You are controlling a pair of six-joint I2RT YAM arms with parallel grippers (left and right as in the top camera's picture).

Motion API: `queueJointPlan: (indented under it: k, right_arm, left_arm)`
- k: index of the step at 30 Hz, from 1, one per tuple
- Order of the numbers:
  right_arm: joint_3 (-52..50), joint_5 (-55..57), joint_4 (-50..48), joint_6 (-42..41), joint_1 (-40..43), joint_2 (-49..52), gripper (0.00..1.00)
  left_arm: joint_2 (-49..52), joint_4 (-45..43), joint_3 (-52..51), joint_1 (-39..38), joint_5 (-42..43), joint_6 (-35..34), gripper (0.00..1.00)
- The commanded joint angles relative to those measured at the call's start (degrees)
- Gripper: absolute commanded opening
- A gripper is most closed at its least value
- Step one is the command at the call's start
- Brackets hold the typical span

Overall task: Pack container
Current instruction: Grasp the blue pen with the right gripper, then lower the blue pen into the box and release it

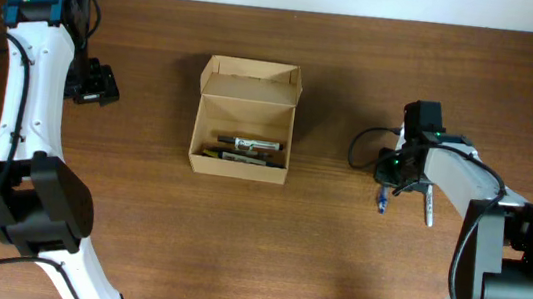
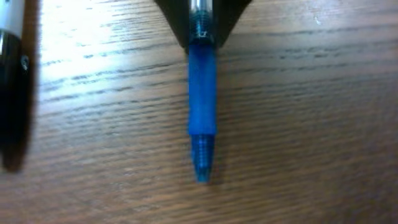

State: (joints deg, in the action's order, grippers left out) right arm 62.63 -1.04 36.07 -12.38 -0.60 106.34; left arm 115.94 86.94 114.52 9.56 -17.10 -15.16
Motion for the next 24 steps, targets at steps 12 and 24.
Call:
queueJointPlan:
  k: [12, 24]
  right_arm:
    - [29.7, -3.5, 19.2, 21.2, -4.3, -1.1, 0.04]
    - [54.9, -7.6, 25.9, 53.1, -25.2, -0.3, 0.04]
  left_arm:
    - [0.5, 0.0, -0.2, 0.3, 0.0, 0.5, 1.0]
    - [0.5, 0.0, -0.2, 0.3, 0.0, 0.5, 1.0]
